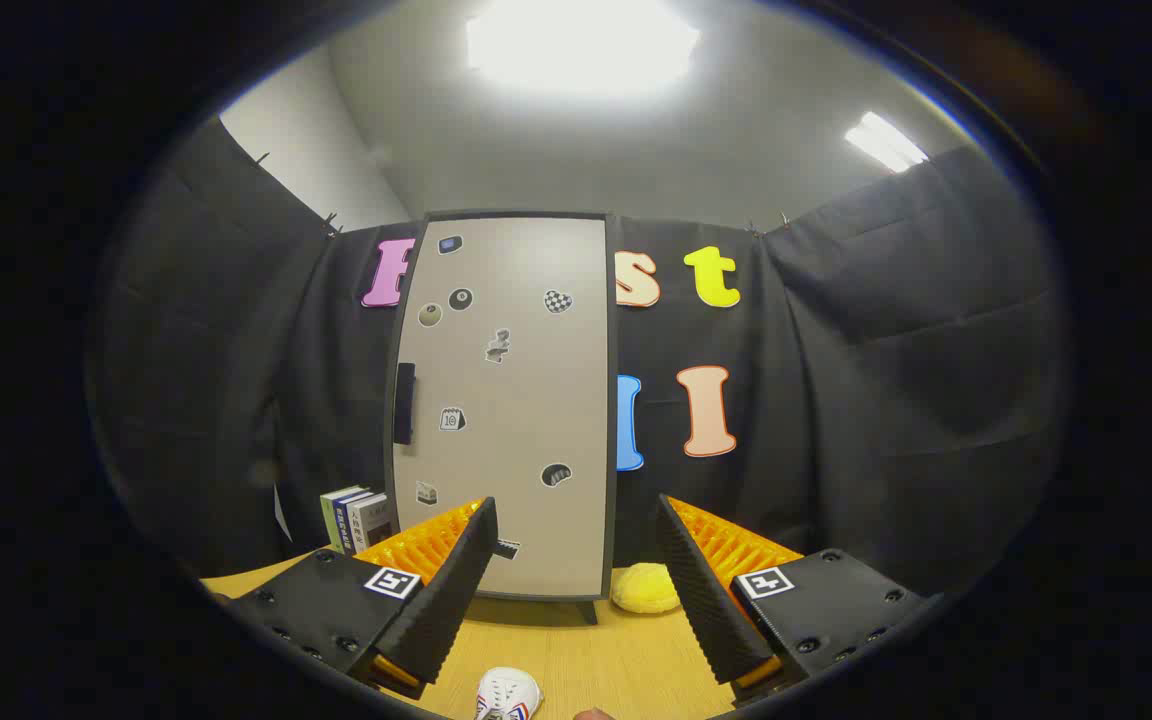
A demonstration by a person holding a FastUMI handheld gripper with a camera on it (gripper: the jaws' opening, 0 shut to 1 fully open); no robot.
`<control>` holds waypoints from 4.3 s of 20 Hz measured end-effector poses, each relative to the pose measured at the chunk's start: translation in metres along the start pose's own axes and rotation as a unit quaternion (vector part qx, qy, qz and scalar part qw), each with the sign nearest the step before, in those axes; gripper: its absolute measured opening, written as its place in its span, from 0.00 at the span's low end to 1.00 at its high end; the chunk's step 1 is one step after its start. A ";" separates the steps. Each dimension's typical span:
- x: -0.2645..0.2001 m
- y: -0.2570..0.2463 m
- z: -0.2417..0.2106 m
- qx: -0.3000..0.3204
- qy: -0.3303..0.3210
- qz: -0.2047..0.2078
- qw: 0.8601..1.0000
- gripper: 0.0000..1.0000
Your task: Open the shoe cabinet door, grab the shoes and put them into the shoe cabinet, then close the shoe cabinet door.
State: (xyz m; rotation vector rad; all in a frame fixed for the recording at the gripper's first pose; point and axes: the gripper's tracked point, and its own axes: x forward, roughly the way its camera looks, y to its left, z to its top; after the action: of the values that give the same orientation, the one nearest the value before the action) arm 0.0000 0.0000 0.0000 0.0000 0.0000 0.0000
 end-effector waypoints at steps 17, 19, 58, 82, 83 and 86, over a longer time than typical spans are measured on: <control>0.027 0.051 0.028 0.005 -0.009 0.023 1.000 0.99; 0.043 0.067 0.035 0.007 -0.011 0.039 0.999 0.99; 0.319 0.267 0.006 0.010 0.045 0.132 0.990 0.72; 0.298 0.264 0.004 0.033 0.091 0.216 0.972 0.14; 0.296 0.262 0.004 0.032 0.092 0.219 0.971 0.14; 0.292 0.258 0.004 0.035 0.096 0.228 0.968 0.14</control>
State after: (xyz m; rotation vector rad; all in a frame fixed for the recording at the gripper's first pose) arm 0.2916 0.2584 0.0043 0.0709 0.1936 0.4612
